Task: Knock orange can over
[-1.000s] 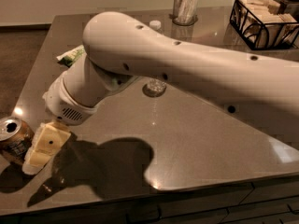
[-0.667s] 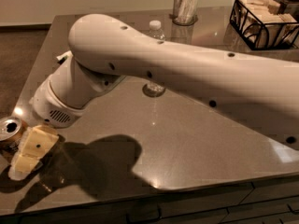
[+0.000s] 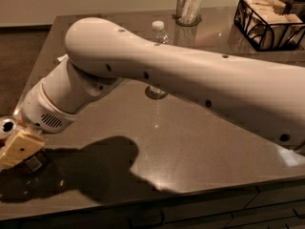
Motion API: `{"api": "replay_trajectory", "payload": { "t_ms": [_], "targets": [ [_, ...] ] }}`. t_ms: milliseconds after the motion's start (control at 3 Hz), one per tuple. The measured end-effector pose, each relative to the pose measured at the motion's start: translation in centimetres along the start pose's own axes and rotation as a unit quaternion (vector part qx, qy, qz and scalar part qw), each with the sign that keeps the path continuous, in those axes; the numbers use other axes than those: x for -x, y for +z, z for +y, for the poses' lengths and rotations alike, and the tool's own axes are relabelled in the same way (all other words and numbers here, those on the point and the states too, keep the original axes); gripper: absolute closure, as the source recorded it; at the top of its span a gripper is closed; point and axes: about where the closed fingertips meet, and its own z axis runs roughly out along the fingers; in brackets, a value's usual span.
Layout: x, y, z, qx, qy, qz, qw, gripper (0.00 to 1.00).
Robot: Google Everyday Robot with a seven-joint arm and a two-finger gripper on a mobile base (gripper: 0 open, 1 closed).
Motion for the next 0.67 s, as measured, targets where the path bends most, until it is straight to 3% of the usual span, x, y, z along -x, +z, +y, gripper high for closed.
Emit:
{"api": "replay_trajectory", "payload": {
  "t_ms": [333,667],
  "targets": [
    [0.5,-1.9,0.3,-0.021,0.015,-0.009,0.9996,0.72],
    [0.8,-6.2,0.6,-0.066,0.034,0.02,0.997,0.96]
  ]
}}
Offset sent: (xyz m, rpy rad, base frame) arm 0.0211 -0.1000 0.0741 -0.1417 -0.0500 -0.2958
